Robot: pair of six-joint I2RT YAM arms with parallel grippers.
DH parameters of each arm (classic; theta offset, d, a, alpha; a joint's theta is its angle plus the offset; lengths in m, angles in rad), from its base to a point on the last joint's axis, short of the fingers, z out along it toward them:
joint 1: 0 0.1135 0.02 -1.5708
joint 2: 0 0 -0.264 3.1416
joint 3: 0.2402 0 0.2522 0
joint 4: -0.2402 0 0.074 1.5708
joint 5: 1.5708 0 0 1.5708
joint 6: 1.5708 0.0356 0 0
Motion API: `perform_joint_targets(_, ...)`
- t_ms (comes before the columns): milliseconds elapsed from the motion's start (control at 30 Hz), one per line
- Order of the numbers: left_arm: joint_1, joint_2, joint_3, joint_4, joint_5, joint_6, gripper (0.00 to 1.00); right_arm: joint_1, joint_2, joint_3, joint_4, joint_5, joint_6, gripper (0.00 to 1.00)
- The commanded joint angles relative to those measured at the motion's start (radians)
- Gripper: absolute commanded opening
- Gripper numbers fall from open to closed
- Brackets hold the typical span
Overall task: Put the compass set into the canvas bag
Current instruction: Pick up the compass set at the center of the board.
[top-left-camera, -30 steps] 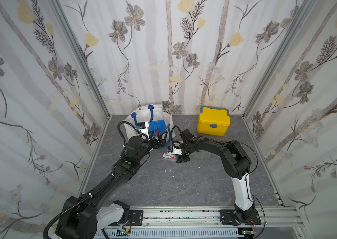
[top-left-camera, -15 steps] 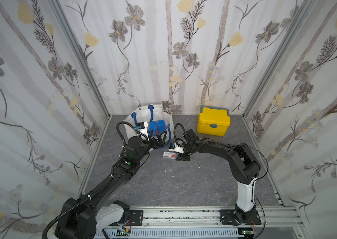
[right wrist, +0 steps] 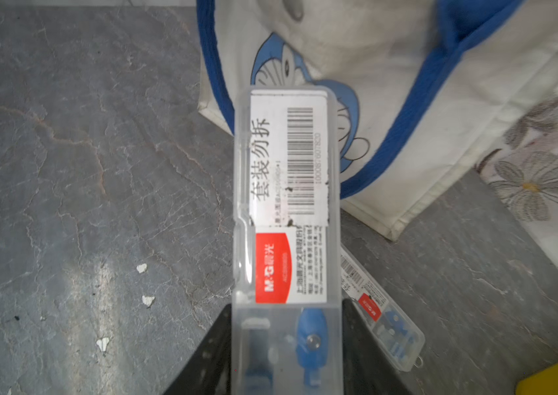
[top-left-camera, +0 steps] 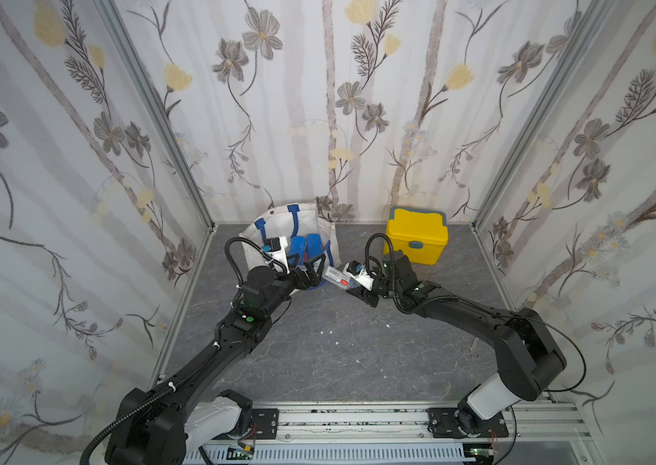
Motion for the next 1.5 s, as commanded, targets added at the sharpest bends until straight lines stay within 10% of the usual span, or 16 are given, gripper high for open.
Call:
perform_joint_targets(0, -0.007, 0.008, 0.002, 0.077, 0.042, -0.047, 1.0, -0.003, -0.076, -0.052, 0.229, 0.079, 0.116, 0.41)
perform_joint_targets(667, -0.216, 0.36, 0.201, 0.359, 0.085, -0.109, 0.99, -0.006, -0.321, -0.208, 0.404, 0.248, 0.233, 0.4)
perform_joint_targets(1467, -0.243, 0.499, 0.275, 0.503, 0.135, -0.198, 0.23, -0.006, -0.357, -0.26, 0.404, 0.263, 0.247, 0.41)
